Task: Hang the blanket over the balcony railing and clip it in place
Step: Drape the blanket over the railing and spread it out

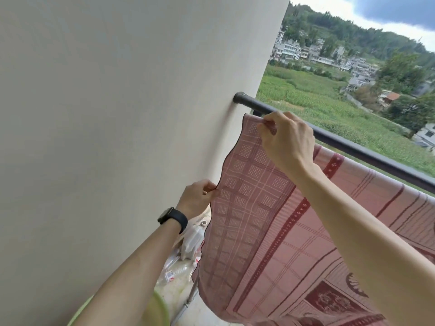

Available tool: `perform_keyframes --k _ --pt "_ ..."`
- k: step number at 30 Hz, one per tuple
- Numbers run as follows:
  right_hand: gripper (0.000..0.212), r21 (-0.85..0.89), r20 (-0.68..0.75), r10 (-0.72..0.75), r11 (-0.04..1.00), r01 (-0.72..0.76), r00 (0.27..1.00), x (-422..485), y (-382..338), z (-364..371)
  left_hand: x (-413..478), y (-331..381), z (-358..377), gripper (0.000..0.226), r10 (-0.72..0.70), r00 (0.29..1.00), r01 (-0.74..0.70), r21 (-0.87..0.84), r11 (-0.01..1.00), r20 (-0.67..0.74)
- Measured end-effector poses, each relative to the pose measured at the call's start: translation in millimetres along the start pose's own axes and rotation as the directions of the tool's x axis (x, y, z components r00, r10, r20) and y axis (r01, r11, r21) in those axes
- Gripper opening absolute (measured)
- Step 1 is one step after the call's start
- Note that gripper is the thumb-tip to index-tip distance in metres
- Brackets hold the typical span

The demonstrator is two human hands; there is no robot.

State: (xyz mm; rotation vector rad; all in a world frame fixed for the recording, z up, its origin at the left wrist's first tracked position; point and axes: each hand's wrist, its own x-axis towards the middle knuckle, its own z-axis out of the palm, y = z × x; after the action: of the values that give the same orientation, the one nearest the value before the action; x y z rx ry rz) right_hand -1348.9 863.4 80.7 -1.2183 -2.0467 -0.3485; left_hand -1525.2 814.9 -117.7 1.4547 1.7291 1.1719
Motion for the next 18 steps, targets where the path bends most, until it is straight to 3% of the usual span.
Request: perform_keyframes --k 5,9,12,14,16,18 --pt "0.026 -0.009 0.055 -0.030 0.999 0.031 0.998 -2.0 -2.3 -0.1 9.8 -8.5 -34.4 0.011 0.043 0.997 -0.030 0.201 0.979 -0.062" --pt "0.047 -0.164 0.136 -0.011 0.986 0.034 0.991 0.4 6.3 -12.1 10.8 -1.2 -19.0 0.015 0.025 1.000 -0.023 0.205 0.979 -0.006" --pt "0.053 -0.250 0.230 0.044 0.968 0.015 0.972 4.9 13.8 -18.3 17.1 16.3 -7.0 0.026 0.014 0.999 -0.016 0.073 0.997 0.032" --pt "0.051 -0.267 0.283 0.037 0.963 0.042 0.958 1.1 15.0 -17.6 24.5 40.7 -7.0 0.032 0.016 1.000 -0.012 -0.135 0.991 0.026" --pt "0.052 -0.286 0.287 -0.028 0.951 0.114 0.958 -2.5 15.5 -16.3 31.6 75.5 -12.5 0.036 0.027 1.000 -0.028 -0.381 0.924 -0.007" --pt "0.051 -0.237 0.332 -0.050 0.962 0.134 0.942 0.2 16.3 -20.3 39.1 111.1 -20.2 0.040 0.045 0.999 -0.052 -0.495 0.867 -0.025"
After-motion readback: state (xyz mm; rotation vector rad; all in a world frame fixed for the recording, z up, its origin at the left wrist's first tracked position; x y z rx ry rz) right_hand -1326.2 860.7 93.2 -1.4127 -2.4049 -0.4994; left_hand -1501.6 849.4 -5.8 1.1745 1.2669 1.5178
